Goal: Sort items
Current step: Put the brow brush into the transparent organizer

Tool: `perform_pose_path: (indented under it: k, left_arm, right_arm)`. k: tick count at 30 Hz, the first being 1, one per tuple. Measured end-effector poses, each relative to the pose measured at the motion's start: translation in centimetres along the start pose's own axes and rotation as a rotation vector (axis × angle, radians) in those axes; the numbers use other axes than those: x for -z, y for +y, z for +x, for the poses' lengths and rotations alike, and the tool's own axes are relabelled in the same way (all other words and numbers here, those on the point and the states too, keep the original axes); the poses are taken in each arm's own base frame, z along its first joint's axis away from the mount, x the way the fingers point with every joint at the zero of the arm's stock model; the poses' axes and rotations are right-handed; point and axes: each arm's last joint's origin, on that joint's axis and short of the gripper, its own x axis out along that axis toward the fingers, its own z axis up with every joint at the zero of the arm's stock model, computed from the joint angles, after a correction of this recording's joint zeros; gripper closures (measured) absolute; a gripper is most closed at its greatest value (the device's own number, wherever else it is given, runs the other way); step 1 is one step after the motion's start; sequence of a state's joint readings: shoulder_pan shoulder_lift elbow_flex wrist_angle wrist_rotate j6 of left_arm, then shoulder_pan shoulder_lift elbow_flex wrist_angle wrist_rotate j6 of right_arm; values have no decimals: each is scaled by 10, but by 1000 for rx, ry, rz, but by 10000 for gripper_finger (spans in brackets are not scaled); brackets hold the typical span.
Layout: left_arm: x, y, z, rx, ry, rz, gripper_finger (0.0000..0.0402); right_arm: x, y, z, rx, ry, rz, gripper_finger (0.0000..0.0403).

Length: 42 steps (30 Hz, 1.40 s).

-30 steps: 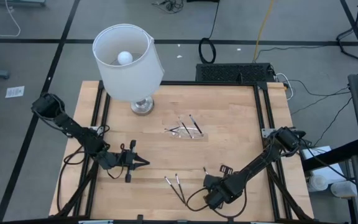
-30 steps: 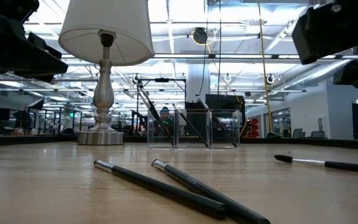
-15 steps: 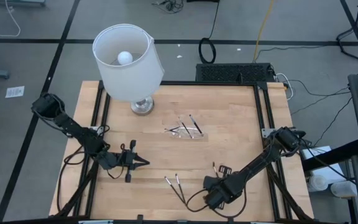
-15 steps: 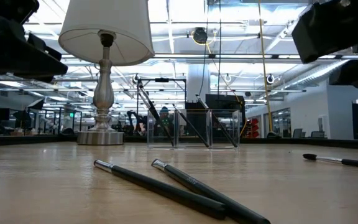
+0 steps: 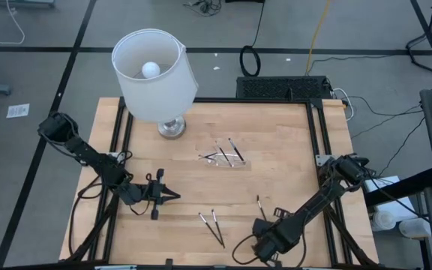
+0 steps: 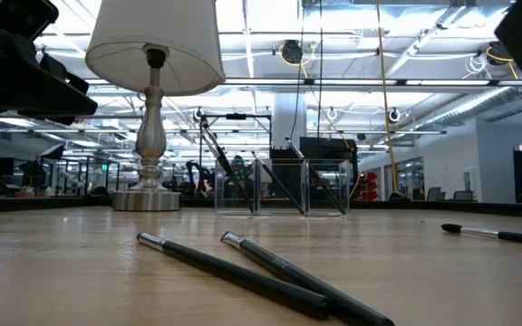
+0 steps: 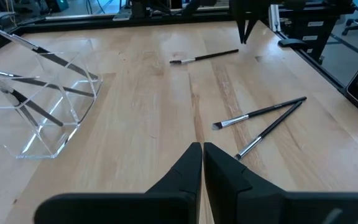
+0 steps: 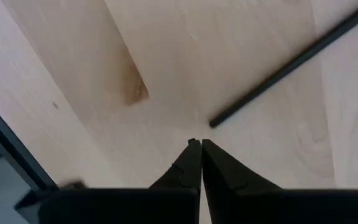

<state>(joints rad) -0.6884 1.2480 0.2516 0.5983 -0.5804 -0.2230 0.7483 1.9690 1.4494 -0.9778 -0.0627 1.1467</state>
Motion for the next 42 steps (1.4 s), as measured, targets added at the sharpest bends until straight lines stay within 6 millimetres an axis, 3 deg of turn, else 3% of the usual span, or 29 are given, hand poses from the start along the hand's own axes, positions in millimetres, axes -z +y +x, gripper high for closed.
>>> perform_pose_path:
  k: [10, 23, 36, 42]
  left_arm:
    - [0, 1, 0, -9, -1, 17, 376]
    - [0, 1, 0, -10, 1, 4, 376]
    - [0, 1, 0, -10, 3, 6, 376]
    - [0, 1, 0, -10, 2, 7, 376]
  right_arm:
    - [-5, 4, -8, -25, -134, -39, 403]
    - [0, -6, 16, -5, -42, 39, 403]
    - [13, -31, 17, 264, 30, 163, 403]
    - [12, -23, 6, 114, 34, 105, 403]
